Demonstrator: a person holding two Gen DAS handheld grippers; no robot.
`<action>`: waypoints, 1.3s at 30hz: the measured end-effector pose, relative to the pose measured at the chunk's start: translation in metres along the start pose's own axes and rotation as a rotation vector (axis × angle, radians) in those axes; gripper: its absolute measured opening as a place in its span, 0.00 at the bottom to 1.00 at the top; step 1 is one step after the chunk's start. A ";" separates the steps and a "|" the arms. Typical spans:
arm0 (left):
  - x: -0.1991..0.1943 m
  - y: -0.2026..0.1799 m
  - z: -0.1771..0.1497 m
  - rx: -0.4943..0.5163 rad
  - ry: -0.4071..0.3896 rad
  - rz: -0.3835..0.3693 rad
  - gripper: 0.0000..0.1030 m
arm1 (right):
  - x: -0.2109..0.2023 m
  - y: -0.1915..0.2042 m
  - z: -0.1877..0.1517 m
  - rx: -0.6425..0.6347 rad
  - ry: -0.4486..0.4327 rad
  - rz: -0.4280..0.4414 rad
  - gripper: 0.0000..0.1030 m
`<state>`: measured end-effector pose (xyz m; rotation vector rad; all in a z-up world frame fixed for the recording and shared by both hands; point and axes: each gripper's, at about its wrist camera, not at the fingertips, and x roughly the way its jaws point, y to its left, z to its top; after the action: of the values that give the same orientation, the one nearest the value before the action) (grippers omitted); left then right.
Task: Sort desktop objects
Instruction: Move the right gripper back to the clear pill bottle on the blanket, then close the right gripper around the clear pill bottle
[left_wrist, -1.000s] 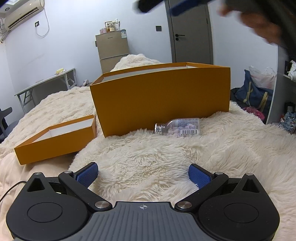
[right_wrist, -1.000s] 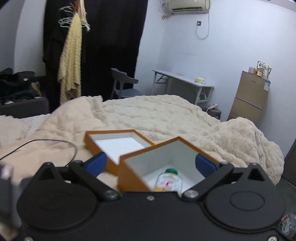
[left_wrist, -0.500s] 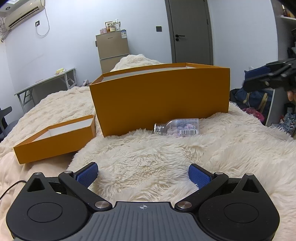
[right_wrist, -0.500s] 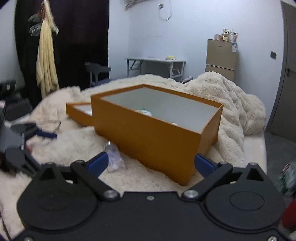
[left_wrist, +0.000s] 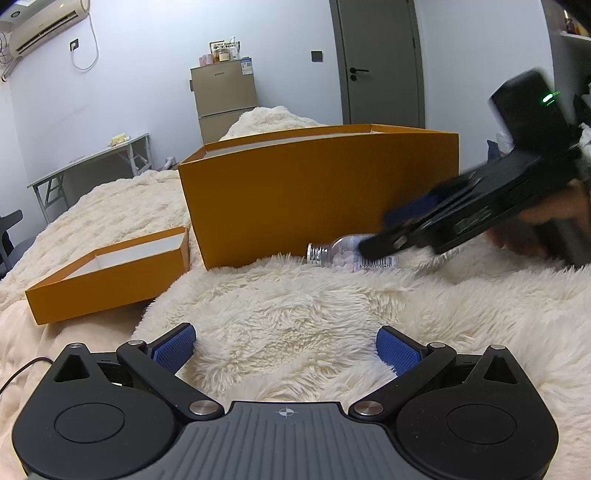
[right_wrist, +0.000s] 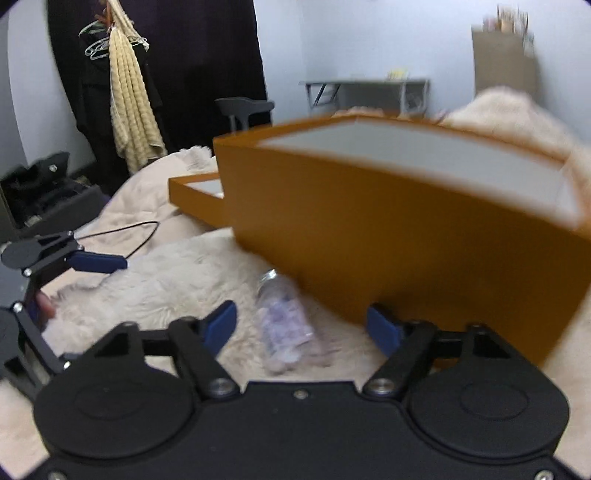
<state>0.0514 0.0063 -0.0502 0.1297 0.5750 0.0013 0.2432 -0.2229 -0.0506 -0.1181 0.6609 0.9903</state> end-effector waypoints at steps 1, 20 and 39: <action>0.000 0.000 0.000 0.001 0.001 0.001 1.00 | 0.007 0.003 -0.004 -0.012 0.020 -0.006 0.57; 0.001 0.001 0.001 -0.008 0.006 -0.009 1.00 | -0.101 0.014 -0.005 -0.058 -0.214 0.027 0.36; 0.003 0.001 0.001 -0.011 0.005 -0.010 1.00 | -0.034 0.009 -0.029 -0.201 0.073 -0.289 0.42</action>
<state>0.0544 0.0075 -0.0505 0.1160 0.5808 -0.0051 0.2094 -0.2542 -0.0529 -0.4168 0.5898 0.7739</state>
